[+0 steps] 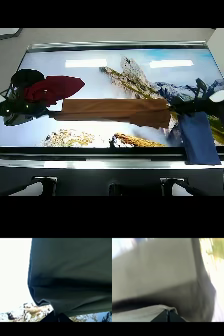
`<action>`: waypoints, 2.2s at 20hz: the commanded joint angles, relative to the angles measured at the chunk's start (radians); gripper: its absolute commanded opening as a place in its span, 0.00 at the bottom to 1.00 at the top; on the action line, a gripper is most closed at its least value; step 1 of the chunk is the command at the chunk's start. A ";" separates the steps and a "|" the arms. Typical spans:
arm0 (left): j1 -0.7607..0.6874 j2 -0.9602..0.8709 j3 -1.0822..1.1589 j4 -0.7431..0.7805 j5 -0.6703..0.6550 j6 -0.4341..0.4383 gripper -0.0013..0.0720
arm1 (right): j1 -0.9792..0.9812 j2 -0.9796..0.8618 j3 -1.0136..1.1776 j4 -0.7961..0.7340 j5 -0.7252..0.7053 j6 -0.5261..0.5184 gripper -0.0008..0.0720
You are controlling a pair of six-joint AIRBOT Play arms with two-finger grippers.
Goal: Fold the shirts.
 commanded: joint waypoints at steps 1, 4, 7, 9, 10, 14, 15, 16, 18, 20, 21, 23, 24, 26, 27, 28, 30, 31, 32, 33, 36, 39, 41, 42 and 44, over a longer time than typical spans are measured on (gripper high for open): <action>-0.014 -0.160 0.177 -0.003 0.005 -0.055 0.04 | 0.055 -0.183 0.180 -0.001 -0.071 0.062 0.06; -0.022 -0.301 0.274 -0.041 0.003 -0.055 0.04 | 0.068 -0.297 0.257 0.035 -0.098 0.061 0.06; -0.033 -0.403 0.330 -0.064 0.004 -0.054 0.05 | 0.078 -0.352 0.262 0.061 -0.167 0.061 0.06; -0.043 -0.446 0.335 -0.065 0.003 -0.054 0.05 | 0.088 -0.381 0.262 0.063 -0.173 0.062 0.07; -0.045 -0.463 0.335 -0.064 0.003 -0.054 0.05 | 0.092 -0.394 0.262 0.061 -0.165 0.064 0.07; -0.035 -0.486 0.347 -0.060 -0.050 -0.053 0.84 | 0.070 -0.384 0.269 0.058 -0.071 0.032 0.73; -0.021 -0.484 0.363 -0.056 -0.083 -0.049 0.88 | 0.047 -0.363 0.271 0.045 -0.021 -0.015 0.87; -0.004 -0.479 0.383 -0.057 -0.121 -0.050 0.88 | 0.012 -0.341 0.271 0.006 0.034 -0.034 0.88; 0.020 -0.444 0.394 -0.058 -0.145 -0.050 0.88 | -0.066 -0.339 0.270 -0.047 0.172 -0.029 0.94; 0.019 -0.396 0.394 -0.059 -0.144 -0.050 0.87 | -0.100 -0.373 0.255 -0.027 0.258 -0.031 0.97; 0.011 -0.372 0.394 -0.061 -0.145 -0.050 0.87 | -0.096 -0.393 0.241 -0.006 0.264 -0.032 0.97; -0.016 -0.322 0.394 -0.061 -0.145 -0.050 0.87 | -0.080 -0.434 0.226 0.093 0.241 -0.043 0.97; -0.034 -0.296 0.394 -0.061 -0.145 -0.050 0.87 | -0.067 -0.457 0.226 0.143 0.225 -0.046 0.97; -0.077 -0.253 0.394 -0.061 -0.144 -0.050 0.86 | -0.031 -0.488 0.225 0.196 0.179 -0.043 0.97; -0.101 -0.238 0.394 -0.061 -0.144 -0.050 0.86 | -0.010 -0.498 0.225 0.204 0.149 -0.026 0.97; -0.129 -0.226 0.394 -0.061 -0.144 -0.050 0.86 | 0.011 -0.506 0.225 0.208 0.116 0.000 0.96; -0.187 -0.222 0.394 -0.061 -0.143 -0.050 0.86 | 0.047 -0.508 0.225 0.216 0.069 0.043 0.76; -0.216 -0.227 0.392 -0.061 -0.133 -0.047 0.84 | 0.055 -0.505 0.227 0.220 0.066 0.045 0.43; -0.249 -0.233 0.389 -0.060 -0.114 -0.042 0.84 | 0.055 -0.499 0.228 0.234 0.082 0.051 0.07; -0.281 -0.243 0.386 -0.061 -0.089 -0.043 0.84 | 0.053 -0.485 0.229 0.251 0.089 0.056 0.07; -0.409 -0.285 0.370 -0.067 -0.003 -0.043 0.05 | 0.058 -0.388 0.229 0.256 0.132 0.056 0.06; -0.569 -0.362 0.364 -0.122 0.124 -0.043 0.05 | 0.087 -0.253 0.229 0.209 0.222 0.061 0.06; -0.657 -0.436 0.368 -0.203 0.194 -0.048 0.05 | 0.119 -0.159 0.229 0.186 0.257 0.088 0.06; -0.690 -0.473 0.368 -0.250 0.224 -0.070 0.05 | 0.131 -0.111 0.229 0.182 0.273 0.106 0.06; -0.733 -0.538 0.368 -0.366 0.268 -0.085 0.05 | 0.153 -0.009 0.229 0.181 0.306 0.140 0.06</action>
